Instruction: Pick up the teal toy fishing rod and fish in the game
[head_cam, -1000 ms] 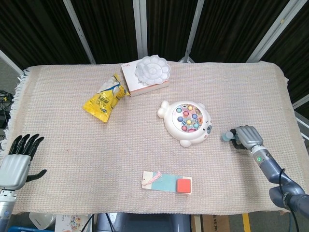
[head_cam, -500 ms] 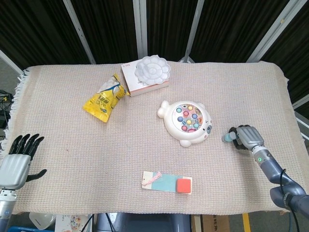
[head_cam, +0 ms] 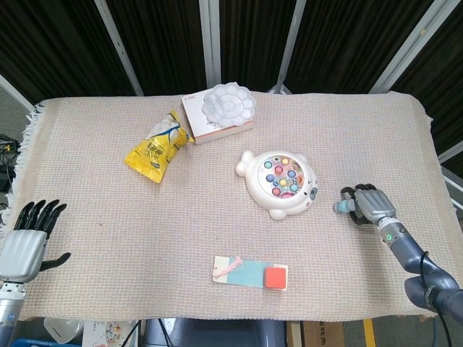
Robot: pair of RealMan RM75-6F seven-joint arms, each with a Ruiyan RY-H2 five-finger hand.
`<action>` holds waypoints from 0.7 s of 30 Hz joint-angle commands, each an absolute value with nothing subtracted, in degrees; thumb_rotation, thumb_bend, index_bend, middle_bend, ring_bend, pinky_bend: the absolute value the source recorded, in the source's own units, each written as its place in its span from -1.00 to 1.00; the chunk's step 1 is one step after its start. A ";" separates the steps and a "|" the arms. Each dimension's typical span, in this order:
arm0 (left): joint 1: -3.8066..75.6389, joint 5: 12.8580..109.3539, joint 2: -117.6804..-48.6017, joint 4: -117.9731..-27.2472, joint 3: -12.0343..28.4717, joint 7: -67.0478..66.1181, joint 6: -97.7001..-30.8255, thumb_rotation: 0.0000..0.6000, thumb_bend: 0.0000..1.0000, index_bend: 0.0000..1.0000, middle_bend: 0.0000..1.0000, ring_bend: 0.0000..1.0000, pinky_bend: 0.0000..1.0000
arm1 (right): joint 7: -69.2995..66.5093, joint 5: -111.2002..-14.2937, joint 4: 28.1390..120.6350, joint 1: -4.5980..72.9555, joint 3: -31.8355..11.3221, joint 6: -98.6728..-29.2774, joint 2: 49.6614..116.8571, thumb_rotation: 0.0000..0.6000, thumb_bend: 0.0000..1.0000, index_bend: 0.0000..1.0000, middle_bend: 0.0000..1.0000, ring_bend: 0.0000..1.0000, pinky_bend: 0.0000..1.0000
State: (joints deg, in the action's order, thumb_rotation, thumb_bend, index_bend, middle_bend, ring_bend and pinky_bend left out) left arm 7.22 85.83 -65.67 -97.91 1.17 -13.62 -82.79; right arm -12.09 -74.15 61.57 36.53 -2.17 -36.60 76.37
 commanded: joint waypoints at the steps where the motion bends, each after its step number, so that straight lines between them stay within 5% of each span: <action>1: 7.25 85.79 -65.70 -97.87 1.15 -13.59 -82.70 1.00 -0.83 -0.77 -0.87 -1.00 -1.00 | -10.91 -73.21 62.19 36.94 -2.54 -35.81 75.96 1.00 -0.12 -0.70 -0.37 -0.78 -0.82; 21: 7.53 85.50 -65.82 -97.62 1.29 -13.37 -82.21 1.00 -0.83 -0.76 -0.87 -1.00 -1.00 | -4.53 -68.33 65.42 38.30 -4.52 -34.37 74.16 1.00 -0.15 -0.87 -0.43 -0.82 -0.88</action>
